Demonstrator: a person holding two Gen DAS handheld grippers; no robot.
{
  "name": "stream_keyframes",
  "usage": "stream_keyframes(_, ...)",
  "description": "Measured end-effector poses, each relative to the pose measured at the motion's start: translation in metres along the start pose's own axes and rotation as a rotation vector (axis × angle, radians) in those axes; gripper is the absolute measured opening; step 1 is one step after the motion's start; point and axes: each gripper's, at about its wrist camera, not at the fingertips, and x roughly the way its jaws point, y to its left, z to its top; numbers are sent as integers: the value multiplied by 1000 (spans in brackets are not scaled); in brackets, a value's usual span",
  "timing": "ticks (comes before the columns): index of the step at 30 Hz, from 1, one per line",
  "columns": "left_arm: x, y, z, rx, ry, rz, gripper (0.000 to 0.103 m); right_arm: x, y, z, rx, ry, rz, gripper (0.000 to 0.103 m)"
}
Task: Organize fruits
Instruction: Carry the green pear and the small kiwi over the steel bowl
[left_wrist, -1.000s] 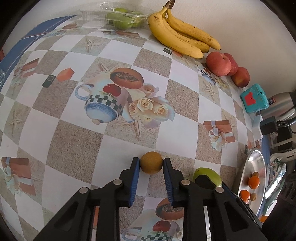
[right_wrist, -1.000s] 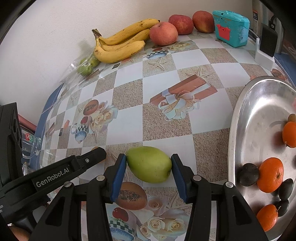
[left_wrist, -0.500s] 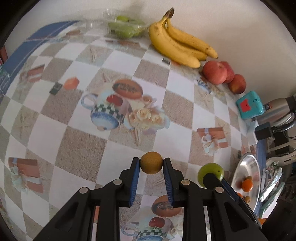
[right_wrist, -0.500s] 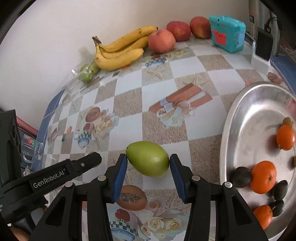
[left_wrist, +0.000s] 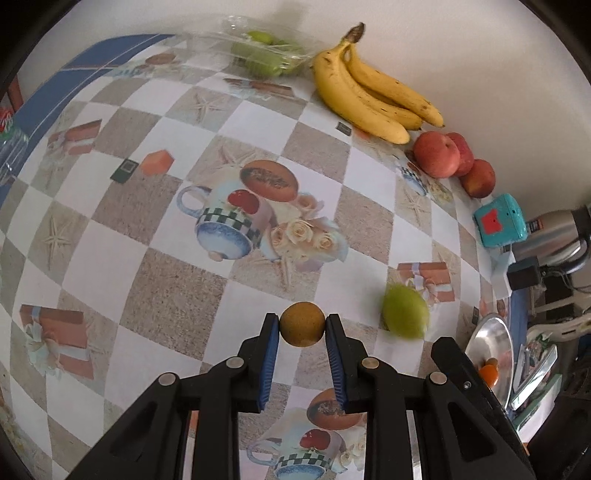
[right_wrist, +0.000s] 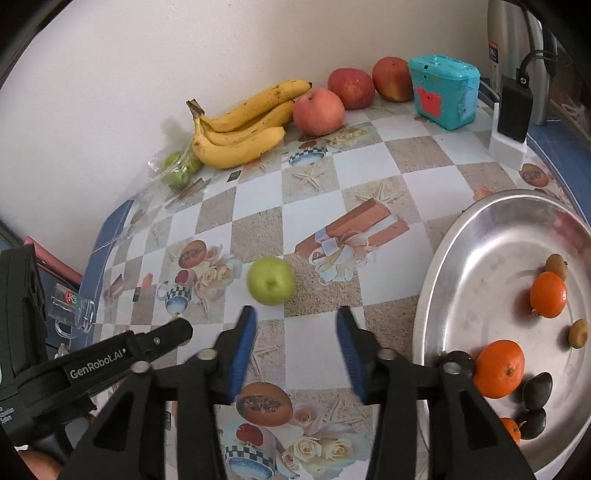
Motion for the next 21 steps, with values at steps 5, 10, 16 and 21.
stream_keyframes(5,-3,9,6,-28,-19,-14,28,7,6,4,-35,-6,-8,57)
stream_keyframes(10,2,15,9,-50,-11,-20,28,23,-3,8,-9,10,-47,61)
stream_keyframes(16,6,24,13,-85,-4,-32,28,44,-14,13,36,40,-34,62)
stream_keyframes(21,15,29,15,-103,13,-29,28,49,-15,23,33,37,-45,63)
